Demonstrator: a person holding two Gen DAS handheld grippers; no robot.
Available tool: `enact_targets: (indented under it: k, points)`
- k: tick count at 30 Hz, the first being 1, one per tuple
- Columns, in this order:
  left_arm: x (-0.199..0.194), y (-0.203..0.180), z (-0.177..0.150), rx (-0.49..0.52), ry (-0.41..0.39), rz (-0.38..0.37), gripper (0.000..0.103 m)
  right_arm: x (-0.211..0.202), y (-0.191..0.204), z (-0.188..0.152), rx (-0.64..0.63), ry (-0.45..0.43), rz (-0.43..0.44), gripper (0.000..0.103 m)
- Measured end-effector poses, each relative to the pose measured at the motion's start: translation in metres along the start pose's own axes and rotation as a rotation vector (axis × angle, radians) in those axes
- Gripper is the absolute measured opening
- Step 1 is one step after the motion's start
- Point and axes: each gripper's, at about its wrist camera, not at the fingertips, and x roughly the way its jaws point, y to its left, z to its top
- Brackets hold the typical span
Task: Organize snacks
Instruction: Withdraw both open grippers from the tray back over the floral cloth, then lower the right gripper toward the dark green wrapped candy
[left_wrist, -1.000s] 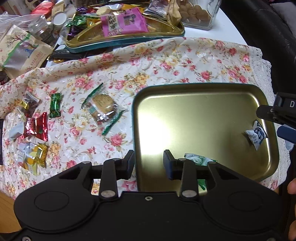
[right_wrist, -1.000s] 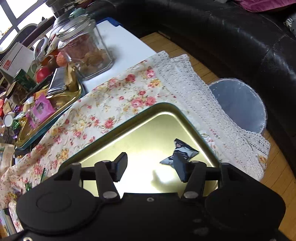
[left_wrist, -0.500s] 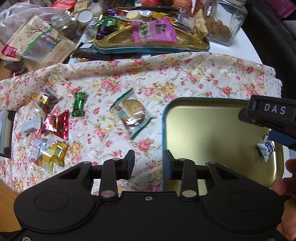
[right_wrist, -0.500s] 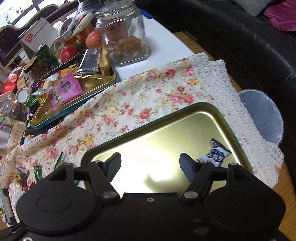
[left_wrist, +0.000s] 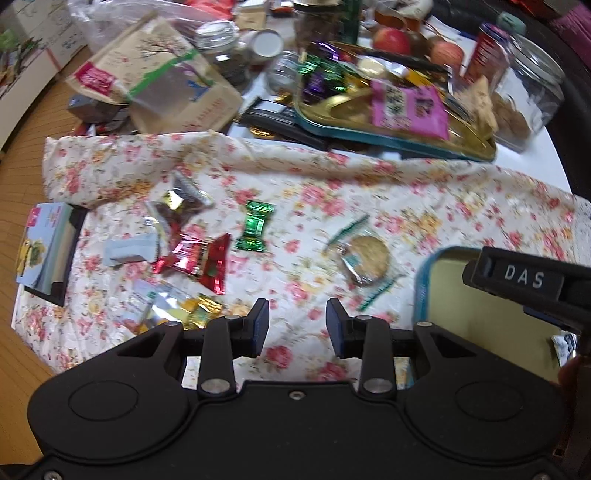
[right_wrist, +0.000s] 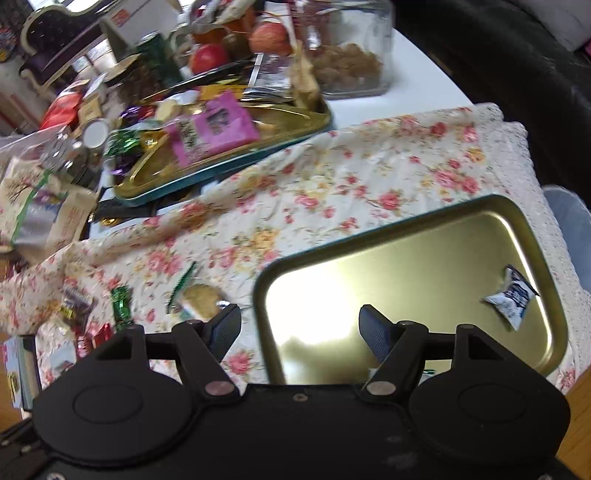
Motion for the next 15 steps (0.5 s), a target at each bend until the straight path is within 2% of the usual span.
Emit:
enact_targets:
  k: [4, 6, 11, 15]
  points:
    - [0.000, 0.022, 0.004, -0.036, -0.012, 0.013, 0.045, -0.002, 0.027, -0.005, -0.057, -0.066, -0.009, 0.065]
    - [0.001, 0.032, 0.004, -0.048, -0.015, 0.017, 0.045, 0.000, 0.041, -0.006, -0.079, -0.072, -0.009, 0.061]
    - [0.001, 0.053, 0.007, -0.072, -0.029, 0.041, 0.045, 0.017, 0.056, -0.005, -0.037, -0.002, 0.043, 0.061]
    - [0.002, 0.074, 0.009, -0.096, -0.043, 0.057, 0.045, 0.027, 0.074, -0.009, -0.052, 0.033, 0.061, 0.061]
